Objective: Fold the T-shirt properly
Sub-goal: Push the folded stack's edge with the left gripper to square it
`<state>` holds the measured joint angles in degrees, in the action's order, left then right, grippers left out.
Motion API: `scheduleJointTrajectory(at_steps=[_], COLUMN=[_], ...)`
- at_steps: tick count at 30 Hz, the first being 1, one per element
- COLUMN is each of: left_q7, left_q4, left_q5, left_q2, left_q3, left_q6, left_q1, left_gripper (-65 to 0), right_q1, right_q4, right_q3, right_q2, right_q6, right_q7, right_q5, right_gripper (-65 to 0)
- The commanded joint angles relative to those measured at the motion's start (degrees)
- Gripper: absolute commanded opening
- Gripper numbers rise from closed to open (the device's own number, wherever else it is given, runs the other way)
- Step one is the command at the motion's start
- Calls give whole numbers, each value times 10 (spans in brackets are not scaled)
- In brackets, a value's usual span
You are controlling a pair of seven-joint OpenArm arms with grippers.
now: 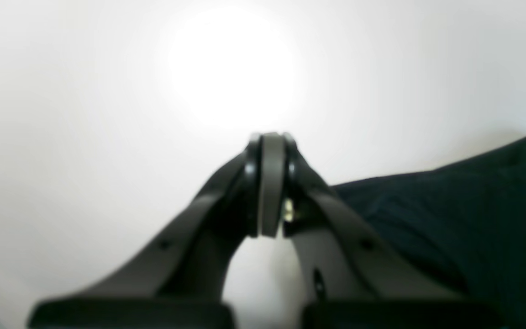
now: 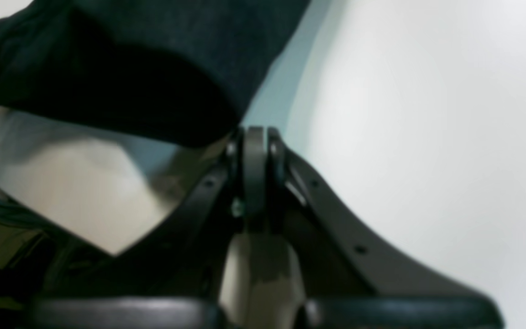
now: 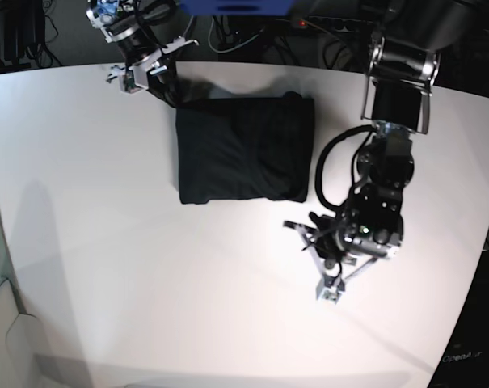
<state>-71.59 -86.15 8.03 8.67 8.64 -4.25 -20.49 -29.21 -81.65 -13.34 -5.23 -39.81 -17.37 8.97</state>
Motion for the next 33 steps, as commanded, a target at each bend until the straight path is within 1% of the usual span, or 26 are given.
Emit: scheduleJointTrajectory(at_steps=[1,4,6,12,15,19,21,24,28,30,33], left_q7=[-13,-39,-40,-36,-2,24,38,69,118,146,168], left_q4=[-16,-58,-76,-88,-84,-78,-58,-11,64,100,139], left_q5=[-3,-7,-6,-7,-8,-8,-3,-8,-5,-4,-3], left_q2=[6,19,29,30,26,25,22,-5,-35,-55,-90], left_q3=[-2,-2,-2,-2,-2,-2,-2,-2,1,0,0], left_q6=[3,3,3,3,5,5,5,5,4,4,4], left_q1=[-1,47,87,159,186,199,197,190,146,110,59], left_gripper=[-650,-650,-650,-650,-650,-650,-650,-650,-650,-650,-650], right_q1=[4,17,25,61,71,70,68,51,16,-6,-31], right_q4=[-6,-6,-6,-9,-9,-10,-10,-13,-56,-79,-104], right_q3=[-1,-9,-23,-63,-65,-63,-61,-35,16,50,94], right_q2=[3,5,7,11,22,21,19,11,4,4,5], right_q6=[-2,-2,-2,-2,-2,-2,-2,-2,-2,-2,-2], right_q7=[-11,-11,-11,-11,-11,-11,-11,-16,-12,-15,-14], right_q5=[-6,-6,-6,-6,-6,-6,-6,-5,-5,-5,2], right_gripper=[-650,-650,-650,-650,-650,-650,-650,-650,-650,-650,-650])
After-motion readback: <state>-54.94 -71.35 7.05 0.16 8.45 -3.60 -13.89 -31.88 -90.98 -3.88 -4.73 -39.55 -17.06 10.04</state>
